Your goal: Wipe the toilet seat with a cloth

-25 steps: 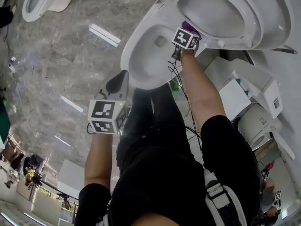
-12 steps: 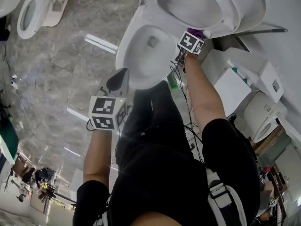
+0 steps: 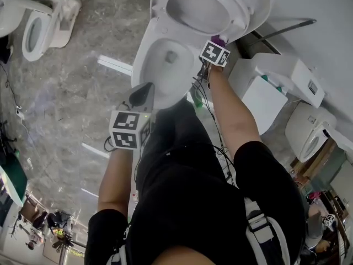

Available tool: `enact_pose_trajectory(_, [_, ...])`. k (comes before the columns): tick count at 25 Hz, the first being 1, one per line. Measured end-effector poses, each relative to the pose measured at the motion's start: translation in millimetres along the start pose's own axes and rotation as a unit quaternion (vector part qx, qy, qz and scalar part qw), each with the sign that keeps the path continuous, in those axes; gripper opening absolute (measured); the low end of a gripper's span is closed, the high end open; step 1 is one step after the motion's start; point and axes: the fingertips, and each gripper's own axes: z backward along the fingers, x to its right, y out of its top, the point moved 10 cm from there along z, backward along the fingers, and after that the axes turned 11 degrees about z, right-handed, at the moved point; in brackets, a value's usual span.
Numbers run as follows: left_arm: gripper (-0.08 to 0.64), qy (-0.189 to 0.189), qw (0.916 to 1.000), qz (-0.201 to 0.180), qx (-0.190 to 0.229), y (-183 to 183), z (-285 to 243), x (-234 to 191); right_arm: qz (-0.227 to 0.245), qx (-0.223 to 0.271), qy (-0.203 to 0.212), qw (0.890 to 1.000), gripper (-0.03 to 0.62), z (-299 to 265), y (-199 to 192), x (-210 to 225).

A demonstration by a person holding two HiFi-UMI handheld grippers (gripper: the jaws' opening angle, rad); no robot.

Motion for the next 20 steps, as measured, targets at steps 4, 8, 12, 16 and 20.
enact_pose_trajectory(4, [0.0,0.0,0.9998,-0.015,0.012,7,12,15,0.004,0.017,0.015,1.0,0.054,22,2,6])
enact_pose_trajectory(8, [0.0,0.003,0.9997,-0.02,0.012,6,27,26,-0.009,0.042,0.023,0.999,0.054,47,9,17])
enact_pose_trajectory(12, [0.0,0.009,0.9996,-0.023,0.011,3,39,37,-0.037,0.056,0.025,0.997,0.054,60,24,35])
enact_pose_trajectory(16, [0.0,0.015,0.9995,-0.024,0.01,1,43,47,-0.036,0.036,0.033,0.998,0.054,53,34,43])
enact_pose_trajectory(20, [0.0,0.022,0.9992,-0.029,0.018,7,46,55,-0.02,0.034,0.035,0.999,0.054,52,40,40])
